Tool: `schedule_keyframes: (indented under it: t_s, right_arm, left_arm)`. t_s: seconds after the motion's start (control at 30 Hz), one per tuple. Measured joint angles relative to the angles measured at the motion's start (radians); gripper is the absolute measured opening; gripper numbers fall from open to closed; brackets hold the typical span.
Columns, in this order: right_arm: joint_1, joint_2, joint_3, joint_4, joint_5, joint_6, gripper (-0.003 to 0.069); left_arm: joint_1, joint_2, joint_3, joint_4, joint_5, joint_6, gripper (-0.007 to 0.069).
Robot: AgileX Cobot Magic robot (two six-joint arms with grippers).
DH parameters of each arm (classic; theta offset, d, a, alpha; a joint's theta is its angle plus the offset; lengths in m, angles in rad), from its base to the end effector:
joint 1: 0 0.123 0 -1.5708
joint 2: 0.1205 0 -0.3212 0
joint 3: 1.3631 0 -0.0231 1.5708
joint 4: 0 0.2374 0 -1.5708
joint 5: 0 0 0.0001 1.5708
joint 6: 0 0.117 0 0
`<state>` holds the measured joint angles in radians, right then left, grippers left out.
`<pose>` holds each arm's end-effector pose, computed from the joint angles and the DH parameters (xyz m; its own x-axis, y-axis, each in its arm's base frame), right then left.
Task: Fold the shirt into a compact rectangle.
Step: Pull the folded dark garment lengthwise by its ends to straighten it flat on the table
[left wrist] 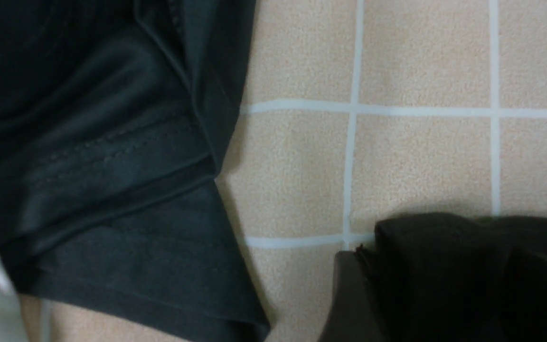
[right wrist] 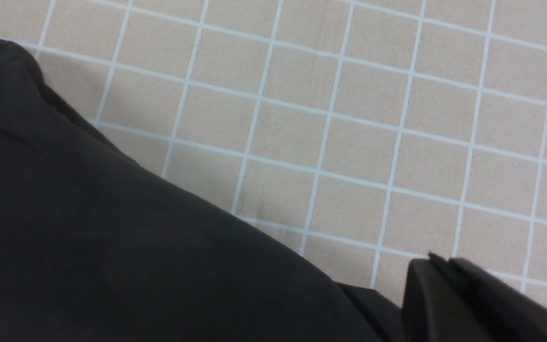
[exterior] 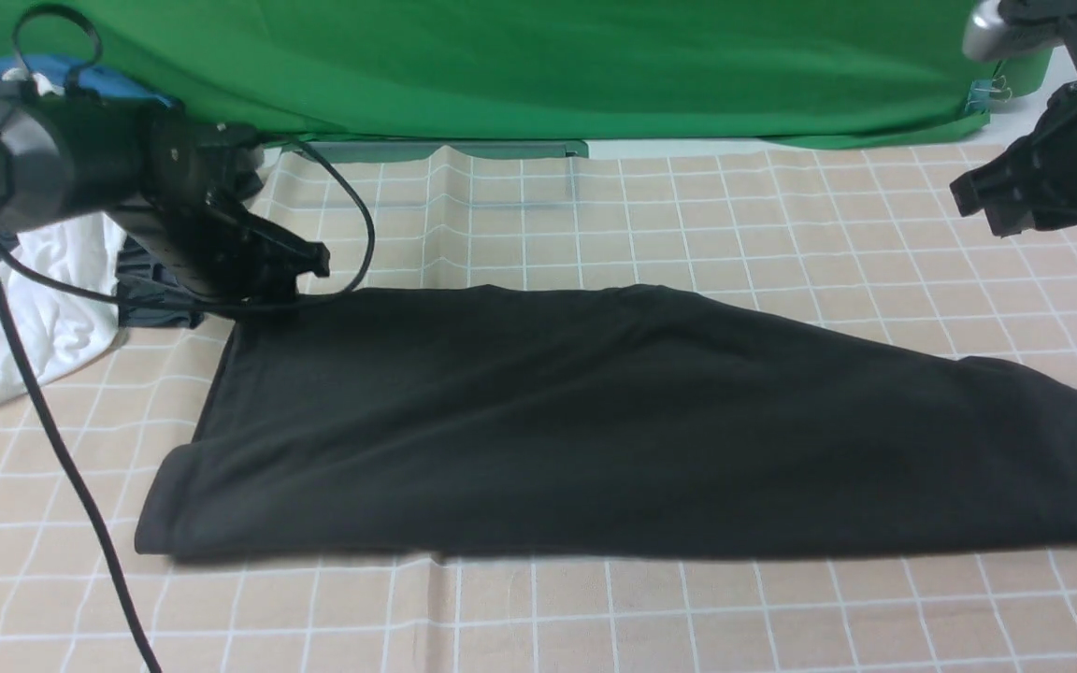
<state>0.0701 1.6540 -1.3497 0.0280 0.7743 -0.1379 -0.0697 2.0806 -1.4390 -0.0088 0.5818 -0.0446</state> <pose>0.3647 0.0279 0.3111 -0.8193 -0.1754 -0.5458 -0.1783 0.9828 -0.0482 0.4513 -0.0321 0.1710 -0.9073 0.0113 -0.4203 0.0246 0.9994 -0.0263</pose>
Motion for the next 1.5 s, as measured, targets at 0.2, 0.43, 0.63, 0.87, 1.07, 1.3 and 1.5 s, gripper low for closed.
schedule_keyframes:
  t_s: [0.2, 0.43, 0.63, 0.87, 1.07, 1.3, 1.5]
  right_arm:
    - [0.0, 0.0, 0.0, 0.0, 0.011, -0.004, 0.0071]
    - [0.0, 0.0, 0.0, -0.001, 0.043, -0.027, 0.0083]
    - [0.0, 0.0, 0.0, -0.003, 0.056, -0.027, 0.009]
    - [0.0, 0.0, 0.0, -0.036, 0.165, -0.021, 0.0167]
    - [-0.03, 0.0, 0.0, -0.14, 0.347, 0.082, 0.0447]
    - [-0.163, 0.01, 0.013, -0.094, 0.361, 0.111, 0.0677]
    - [-0.184, 0.11, 0.057, -0.079, 0.279, 0.107, 0.069]
  left_arm:
    - [0.0, 0.013, -0.001, 0.0, -0.015, 0.027, 0.0132]
    - [-0.001, -0.038, 0.0, 0.031, 0.007, 0.016, 0.0034]
    - [0.007, -0.079, 0.0, 0.104, -0.041, -0.028, 0.0034]
    - [0.017, -0.06, 0.0, 0.12, -0.066, -0.035, 0.0073]
    - [0.02, -0.073, -0.028, 0.227, 0.05, -0.044, 0.025]
    - [0.02, -0.233, -0.038, 0.144, 0.204, -0.003, 0.016]
    - [0.019, -0.477, 0.132, -0.139, 0.198, 0.162, 0.0017]
